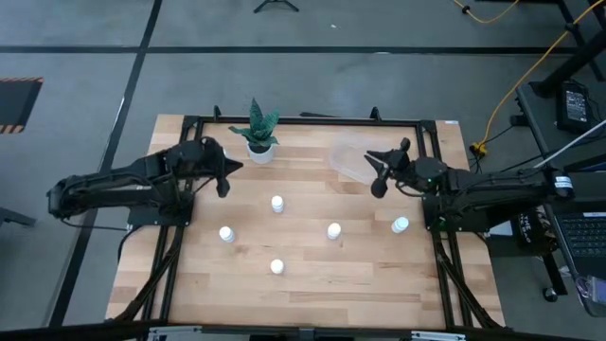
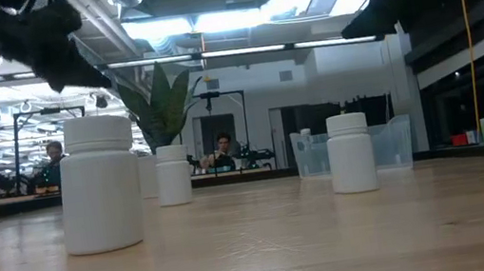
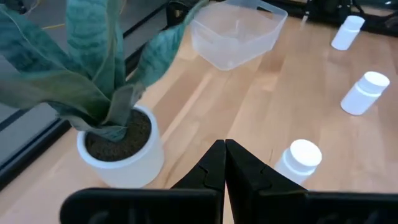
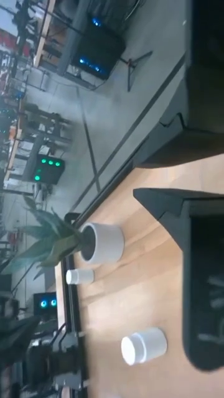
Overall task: Pick and place pill bottles into a basket
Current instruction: Put the white pill bottle into the transparent bin
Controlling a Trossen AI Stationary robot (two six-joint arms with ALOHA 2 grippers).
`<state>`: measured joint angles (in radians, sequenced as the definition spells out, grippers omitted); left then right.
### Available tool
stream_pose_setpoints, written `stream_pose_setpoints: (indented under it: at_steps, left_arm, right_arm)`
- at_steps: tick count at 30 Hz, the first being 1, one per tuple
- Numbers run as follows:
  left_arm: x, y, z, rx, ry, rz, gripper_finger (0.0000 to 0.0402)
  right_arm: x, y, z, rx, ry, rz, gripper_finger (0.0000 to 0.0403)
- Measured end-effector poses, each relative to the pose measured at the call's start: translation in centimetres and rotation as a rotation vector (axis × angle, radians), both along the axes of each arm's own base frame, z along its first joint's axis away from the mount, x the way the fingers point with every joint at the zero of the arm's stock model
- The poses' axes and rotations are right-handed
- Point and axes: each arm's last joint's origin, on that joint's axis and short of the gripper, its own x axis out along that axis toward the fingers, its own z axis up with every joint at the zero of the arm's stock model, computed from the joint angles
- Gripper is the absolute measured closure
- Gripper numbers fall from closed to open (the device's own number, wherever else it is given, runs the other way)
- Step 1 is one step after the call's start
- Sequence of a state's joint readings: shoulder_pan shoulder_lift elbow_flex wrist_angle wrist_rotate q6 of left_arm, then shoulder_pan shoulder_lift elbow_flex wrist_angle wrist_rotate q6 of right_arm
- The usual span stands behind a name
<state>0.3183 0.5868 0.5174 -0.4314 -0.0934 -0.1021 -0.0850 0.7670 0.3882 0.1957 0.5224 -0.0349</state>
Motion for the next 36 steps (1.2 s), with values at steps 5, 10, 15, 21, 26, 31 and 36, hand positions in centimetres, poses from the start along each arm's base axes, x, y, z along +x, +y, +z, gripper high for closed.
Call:
stream_pose_setpoints:
  at_steps: [5, 10, 15, 21, 26, 31, 36]
  left_arm:
    - [-0.4, -1.0, 2.1, 0.023, 0.108, 0.154, 0.0400]
    - [-0.3, -2.3, 2.7, -0.061, 0.072, 0.256, 0.0400]
    - [0.4, -3.6, 2.5, -0.102, 0.030, 0.259, 0.0400]
    - [0.9, -4.5, 2.2, -0.115, 0.021, 0.273, 0.0400]
    - [1.2, -4.8, 3.0, -0.053, 0.078, 0.345, 0.0400]
    - [1.3, -4.6, 2.6, -0.027, 0.143, 0.513, 0.0400]
    - [1.2, -4.5, 1.6, -0.019, 0.150, 0.671, 0.0398]
  right_arm:
    - [0.0, -0.2, 0.0, -0.002, 0.000, -0.011, 0.0299]
    - [0.0, -0.2, 0.0, -0.024, 0.016, -0.006, 0.0285]
    - [0.0, -0.2, 0.0, -0.052, 0.034, -0.001, 0.0284]
    - [0.0, -0.2, 0.0, -0.046, 0.031, -0.002, 0.0284]
    - [0.0, -0.2, 0.0, -0.039, 0.027, -0.003, 0.0284]
    - [-0.1, -0.2, -0.1, -0.025, 0.031, -0.006, 0.0284]
    - [0.0, -0.2, 0.1, -0.084, 0.048, 0.004, 0.0284]
